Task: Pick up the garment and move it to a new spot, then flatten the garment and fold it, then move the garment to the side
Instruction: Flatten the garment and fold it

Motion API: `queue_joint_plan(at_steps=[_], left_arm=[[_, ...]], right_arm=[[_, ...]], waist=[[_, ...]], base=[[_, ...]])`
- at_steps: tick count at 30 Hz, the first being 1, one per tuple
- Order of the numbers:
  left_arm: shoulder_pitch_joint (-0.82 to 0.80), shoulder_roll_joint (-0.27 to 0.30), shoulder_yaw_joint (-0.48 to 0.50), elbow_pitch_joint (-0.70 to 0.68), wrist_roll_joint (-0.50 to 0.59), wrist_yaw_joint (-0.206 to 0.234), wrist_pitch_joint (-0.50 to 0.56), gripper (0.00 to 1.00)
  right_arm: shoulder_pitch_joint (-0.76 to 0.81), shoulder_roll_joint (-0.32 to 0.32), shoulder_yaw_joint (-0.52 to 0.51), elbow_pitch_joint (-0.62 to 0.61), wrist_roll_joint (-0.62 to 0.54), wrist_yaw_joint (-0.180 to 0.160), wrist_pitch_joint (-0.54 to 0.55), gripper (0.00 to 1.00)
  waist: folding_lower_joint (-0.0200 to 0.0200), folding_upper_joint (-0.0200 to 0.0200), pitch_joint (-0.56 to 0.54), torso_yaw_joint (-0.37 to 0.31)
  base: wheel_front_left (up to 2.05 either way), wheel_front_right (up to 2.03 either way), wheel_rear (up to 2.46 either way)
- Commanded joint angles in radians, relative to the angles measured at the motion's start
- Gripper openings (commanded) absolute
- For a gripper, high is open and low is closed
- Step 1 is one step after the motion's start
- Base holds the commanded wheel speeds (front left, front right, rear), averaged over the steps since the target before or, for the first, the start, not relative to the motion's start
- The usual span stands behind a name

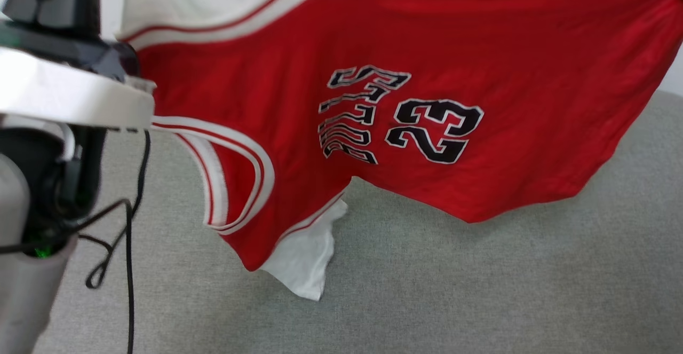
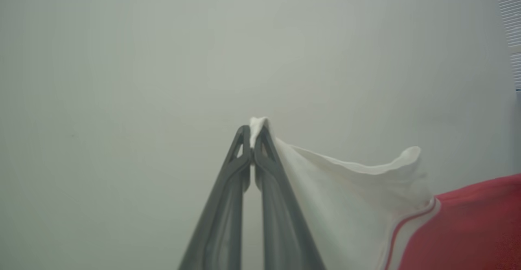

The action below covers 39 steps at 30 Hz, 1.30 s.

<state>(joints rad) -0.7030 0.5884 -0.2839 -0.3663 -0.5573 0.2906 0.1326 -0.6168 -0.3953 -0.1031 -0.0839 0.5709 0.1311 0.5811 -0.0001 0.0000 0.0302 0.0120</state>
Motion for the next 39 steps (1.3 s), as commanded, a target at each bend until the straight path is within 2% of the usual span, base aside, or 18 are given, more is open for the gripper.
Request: queue_joint_plan(at_steps=[1, 10, 21, 26, 30, 39], left_arm=[[-0.041, 0.007, 0.009, 0.009, 0.008, -0.008, -0.005, 0.00], [-0.235, 0.066, 0.017, 0.079, 0.037, -0.078, 0.023, 0.00], [-0.651, 0.116, -0.029, 0.325, 0.102, -0.251, 0.024, 0.00], [-0.886, 0.091, -0.056, 0.508, 0.157, -0.310, -0.020, 0.00], [-1.066, 0.042, -0.086, 0.679, 0.196, -0.341, -0.074, 0.00], [-1.316, -0.054, -0.124, 0.980, 0.295, -0.316, -0.321, 0.00]], right_arm=[[-0.028, 0.004, -0.011, -0.009, -0.011, -0.001, -0.002, 0.00], [-0.165, -0.004, -0.030, -0.004, -0.031, -0.001, -0.005, 0.00], [-0.499, -0.059, 0.005, 0.105, -0.120, -0.001, -0.025, 0.00], [-0.680, -0.085, 0.068, 0.216, -0.191, -0.001, -0.084, 0.00], [-0.837, -0.081, 0.102, 0.344, -0.236, -0.001, -0.145, 0.00], [-1.122, -0.002, 0.093, 0.650, -0.348, -0.002, -0.323, 0.00]], waist=[[0.0001, 0.0000, 0.023, -0.007], [0.0001, 0.0000, 0.168, -0.014], [0.0001, 0.0000, 0.448, -0.010], [0.0001, 0.0000, 0.552, -0.011], [0.0001, 0.0000, 0.620, -0.006], [0.0001, 0.0000, 0.740, 0.016]], base=[[0.00, 0.00, 0.00], [0.00, 0.00, 0.00], [0.00, 0.00, 0.00], [0.00, 0.00, 0.00], [0.00, 0.00, 0.00], [0.00, 0.00, 0.00]])
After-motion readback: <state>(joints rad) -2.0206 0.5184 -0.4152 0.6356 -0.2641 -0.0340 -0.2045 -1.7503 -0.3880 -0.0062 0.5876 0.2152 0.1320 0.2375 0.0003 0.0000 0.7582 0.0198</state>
